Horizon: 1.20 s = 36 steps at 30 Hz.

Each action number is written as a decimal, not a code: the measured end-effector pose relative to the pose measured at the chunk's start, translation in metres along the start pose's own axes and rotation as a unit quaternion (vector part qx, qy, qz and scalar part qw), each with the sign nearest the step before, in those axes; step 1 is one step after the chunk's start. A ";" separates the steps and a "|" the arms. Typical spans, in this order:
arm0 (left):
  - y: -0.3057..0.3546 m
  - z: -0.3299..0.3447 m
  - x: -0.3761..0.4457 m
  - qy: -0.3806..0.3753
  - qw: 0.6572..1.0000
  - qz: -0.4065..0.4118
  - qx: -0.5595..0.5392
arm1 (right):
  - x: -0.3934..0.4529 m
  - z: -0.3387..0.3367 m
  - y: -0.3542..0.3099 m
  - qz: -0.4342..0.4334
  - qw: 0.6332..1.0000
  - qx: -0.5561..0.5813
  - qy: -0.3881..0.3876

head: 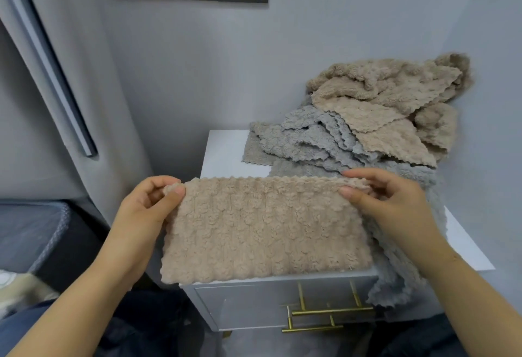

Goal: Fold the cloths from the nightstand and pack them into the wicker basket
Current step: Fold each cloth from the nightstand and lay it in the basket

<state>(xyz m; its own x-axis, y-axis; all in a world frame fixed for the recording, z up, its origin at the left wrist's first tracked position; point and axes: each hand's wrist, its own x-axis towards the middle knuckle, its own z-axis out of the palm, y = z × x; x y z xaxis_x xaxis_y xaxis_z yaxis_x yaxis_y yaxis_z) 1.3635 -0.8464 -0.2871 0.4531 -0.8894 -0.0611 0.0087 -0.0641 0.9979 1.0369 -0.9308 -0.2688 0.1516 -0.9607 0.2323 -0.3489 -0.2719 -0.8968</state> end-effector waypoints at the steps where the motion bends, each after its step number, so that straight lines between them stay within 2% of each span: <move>1: 0.000 0.000 -0.002 -0.004 1.000 0.003 -0.001 | 0.002 -0.002 -0.004 0.006 0.999 0.051 0.010; 4: 0.000 -0.003 -0.010 -0.043 0.998 0.000 0.056 | 0.010 -0.003 -0.011 0.030 0.986 0.163 0.027; 7: -0.006 -0.004 -0.020 -0.084 0.987 -0.027 0.131 | 0.024 0.003 -0.017 0.035 0.985 0.167 0.033; 10: -0.011 -0.002 -0.023 -0.083 0.986 -0.064 0.131 | 0.042 0.013 -0.027 0.010 0.990 0.138 0.041; 14: -0.014 -0.003 -0.027 -0.074 0.988 -0.063 0.122 | 0.075 0.024 -0.050 -0.095 0.995 -0.006 -0.001; 18: -0.009 -0.010 -0.028 -0.080 0.989 -0.028 0.125 | 0.112 0.035 -0.080 -0.159 0.969 -0.176 -0.067; 24: -0.017 -0.022 -0.017 -0.075 0.984 -0.034 0.160 | 0.166 0.094 -0.093 -0.169 0.907 -0.349 -0.163; 27: -0.019 -0.024 -0.014 -0.110 0.976 -0.071 0.171 | 0.186 0.136 -0.087 -0.166 0.879 -0.391 -0.216; 30: -0.024 -0.023 -0.009 -0.097 0.971 -0.076 0.205 | 0.197 0.178 -0.076 -0.159 0.853 -0.419 -0.266; 33: -0.025 -0.022 -0.005 -0.079 0.963 -0.061 0.249 | 0.202 0.206 -0.061 -0.163 0.823 -0.465 -0.283; 36: -0.024 -0.024 -0.003 -0.081 0.957 -0.059 0.271 | 0.205 0.220 -0.046 -0.152 0.816 -0.482 -0.282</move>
<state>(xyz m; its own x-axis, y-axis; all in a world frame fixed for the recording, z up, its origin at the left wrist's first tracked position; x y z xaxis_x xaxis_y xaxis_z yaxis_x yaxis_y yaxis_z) 1.3830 -0.8314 -0.3100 0.3339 -0.9167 -0.2196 -0.4312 -0.3557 0.8292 1.2878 -1.1032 -0.2633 0.6722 -0.7375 -0.0646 -0.7403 -0.6700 -0.0553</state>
